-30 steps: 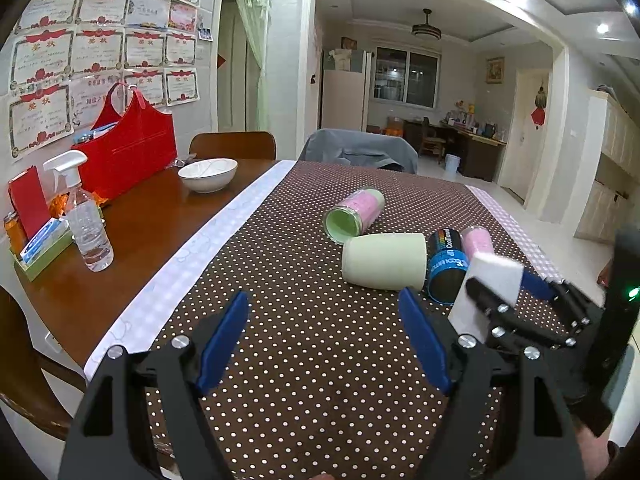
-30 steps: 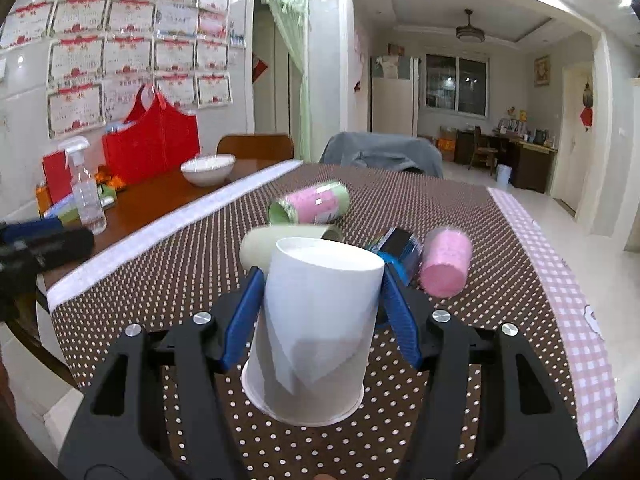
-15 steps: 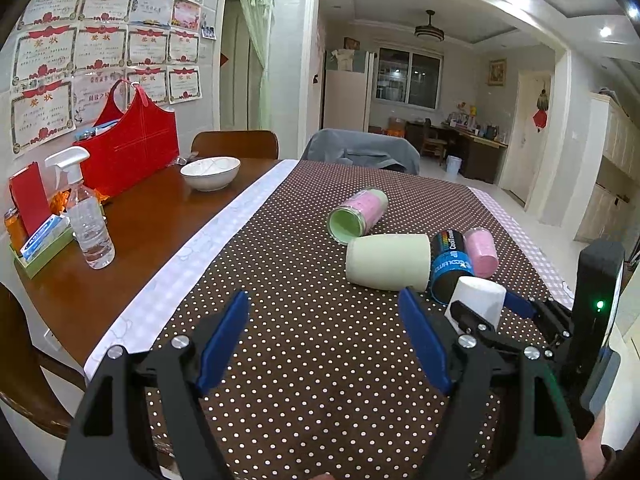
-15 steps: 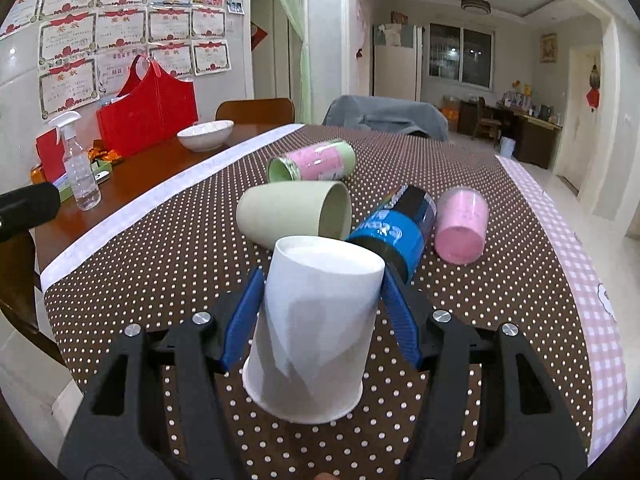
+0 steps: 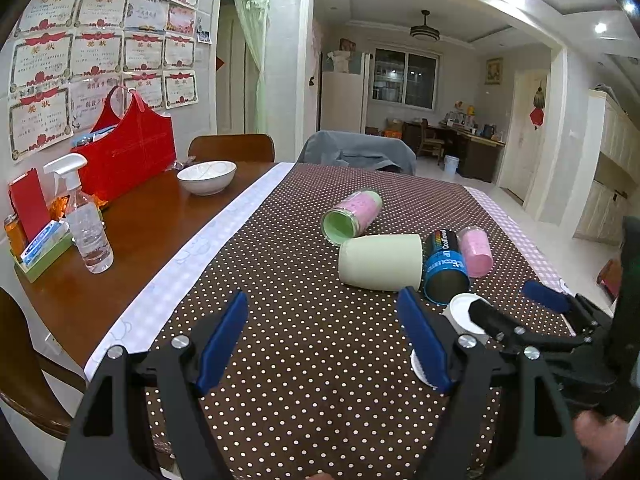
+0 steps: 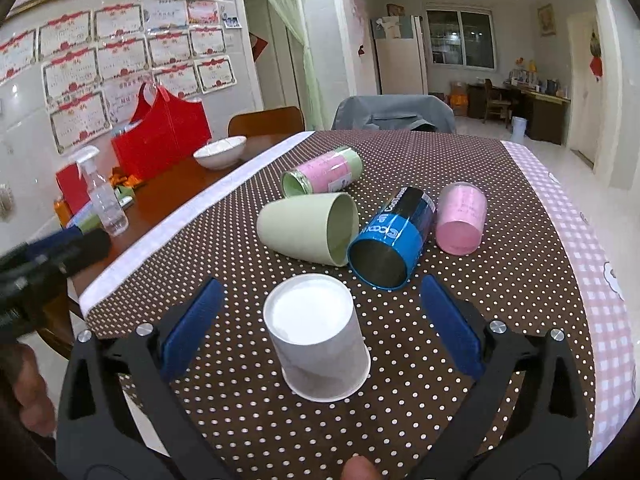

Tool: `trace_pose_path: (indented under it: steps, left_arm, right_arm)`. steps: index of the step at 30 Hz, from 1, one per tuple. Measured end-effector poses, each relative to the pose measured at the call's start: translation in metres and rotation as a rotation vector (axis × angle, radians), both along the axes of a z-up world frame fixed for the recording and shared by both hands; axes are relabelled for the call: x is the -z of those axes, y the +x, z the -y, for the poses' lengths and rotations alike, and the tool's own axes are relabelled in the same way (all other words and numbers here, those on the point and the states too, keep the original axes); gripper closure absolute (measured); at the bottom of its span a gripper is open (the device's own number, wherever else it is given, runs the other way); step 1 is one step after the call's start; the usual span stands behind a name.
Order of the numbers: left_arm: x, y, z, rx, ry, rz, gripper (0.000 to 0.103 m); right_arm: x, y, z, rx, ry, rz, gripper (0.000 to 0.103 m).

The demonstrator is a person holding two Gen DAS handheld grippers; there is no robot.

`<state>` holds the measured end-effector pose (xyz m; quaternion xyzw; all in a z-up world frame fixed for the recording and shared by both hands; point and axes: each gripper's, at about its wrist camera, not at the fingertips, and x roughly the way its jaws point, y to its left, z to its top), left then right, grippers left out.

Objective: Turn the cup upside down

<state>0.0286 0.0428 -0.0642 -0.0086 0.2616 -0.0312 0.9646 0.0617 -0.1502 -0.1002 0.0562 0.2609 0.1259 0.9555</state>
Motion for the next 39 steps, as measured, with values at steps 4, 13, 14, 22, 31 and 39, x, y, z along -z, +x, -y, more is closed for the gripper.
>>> trace_pose_path:
  steps: [4, 13, 14, 22, 31, 39]
  left_arm:
    - [-0.002, -0.002, 0.003, -0.013, 0.018, 0.009, 0.027]
    - [-0.011, -0.010, 0.008, -0.012, 0.038, 0.038, 0.015]
    - [-0.012, -0.011, 0.009, -0.013, 0.043, 0.043, 0.015]
    - [-0.020, -0.019, 0.018, 0.013, 0.084, 0.079, 0.014]
    - [-0.032, -0.031, 0.026, 0.034, 0.099, 0.109, 0.014]
    - [-0.047, -0.049, 0.027, 0.022, 0.086, 0.173, 0.014]
  right_arm:
    - [-0.010, -0.004, 0.002, 0.000, 0.023, -0.010, 0.006]
    - [-0.032, -0.016, 0.008, 0.013, 0.041, -0.011, 0.006]
    - [-0.035, -0.018, 0.009, 0.015, 0.042, -0.006, 0.006]
    - [-0.054, -0.032, 0.018, 0.042, 0.039, 0.034, 0.006]
    - [-0.075, -0.054, 0.028, 0.093, 0.019, 0.098, 0.006]
    - [-0.090, -0.082, 0.033, 0.162, -0.014, 0.176, 0.006]
